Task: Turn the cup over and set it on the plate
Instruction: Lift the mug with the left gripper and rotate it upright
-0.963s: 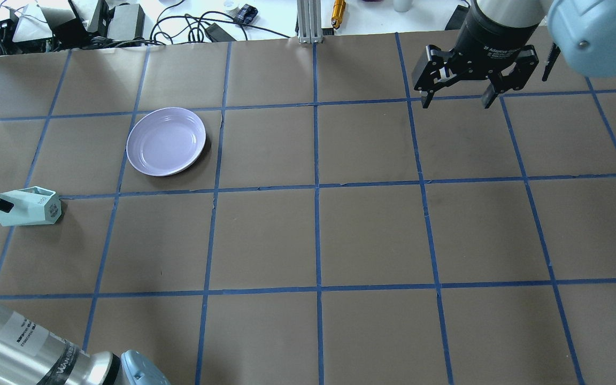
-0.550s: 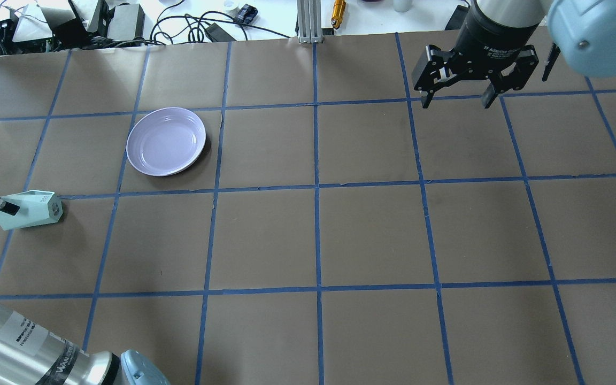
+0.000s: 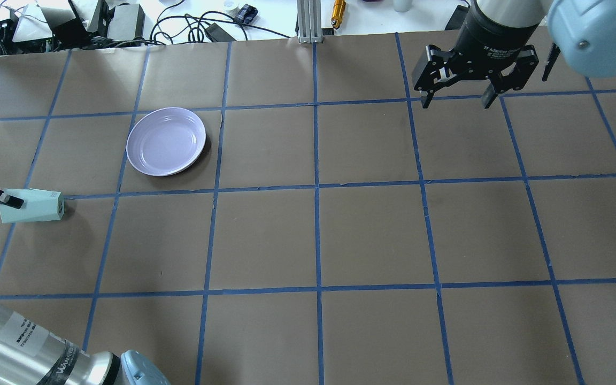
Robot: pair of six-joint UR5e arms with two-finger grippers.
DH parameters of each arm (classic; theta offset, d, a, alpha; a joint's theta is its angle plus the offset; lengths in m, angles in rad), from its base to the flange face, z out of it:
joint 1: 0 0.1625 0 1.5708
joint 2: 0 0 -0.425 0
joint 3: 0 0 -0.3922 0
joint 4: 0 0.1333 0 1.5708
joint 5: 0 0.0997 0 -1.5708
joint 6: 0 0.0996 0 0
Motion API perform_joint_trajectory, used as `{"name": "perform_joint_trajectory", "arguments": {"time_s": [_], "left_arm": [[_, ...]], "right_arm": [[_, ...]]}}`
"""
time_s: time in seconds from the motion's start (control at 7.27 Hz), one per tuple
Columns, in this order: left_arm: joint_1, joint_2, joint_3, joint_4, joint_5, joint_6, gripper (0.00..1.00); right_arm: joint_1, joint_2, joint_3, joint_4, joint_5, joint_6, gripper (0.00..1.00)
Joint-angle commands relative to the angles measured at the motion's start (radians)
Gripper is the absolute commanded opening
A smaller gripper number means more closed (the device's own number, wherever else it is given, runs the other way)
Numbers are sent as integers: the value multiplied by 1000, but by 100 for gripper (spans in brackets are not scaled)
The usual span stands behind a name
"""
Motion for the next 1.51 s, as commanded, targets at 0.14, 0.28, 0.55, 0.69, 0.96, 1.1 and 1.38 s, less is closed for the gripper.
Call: {"name": "perform_joint_trajectory", "arguments": {"time_s": [0.14, 0.28, 0.55, 0.69, 0.96, 1.1, 1.38], "left_arm": [[-8, 23, 2, -44, -40, 15, 0], [-22, 45, 12, -64, -60, 14, 0], [-78, 91, 63, -108, -46, -20, 0], [-104, 115, 84, -121, -32, -110, 0], [-175, 190, 95, -130, 29, -250, 0], [-216, 229, 94, -131, 44, -328, 0], [-291, 302, 82, -115, 66, -467, 0]], "right_arm": [[0, 0, 0, 0, 0, 0, 100], [0, 0, 0, 0, 0, 0, 100], [0, 0, 0, 0, 0, 0, 100], [0, 0, 0, 0, 0, 0, 100], [0, 0, 0, 0, 0, 0, 100], [0, 0, 0, 0, 0, 0, 100], [0, 0, 0, 0, 0, 2, 100]]}}
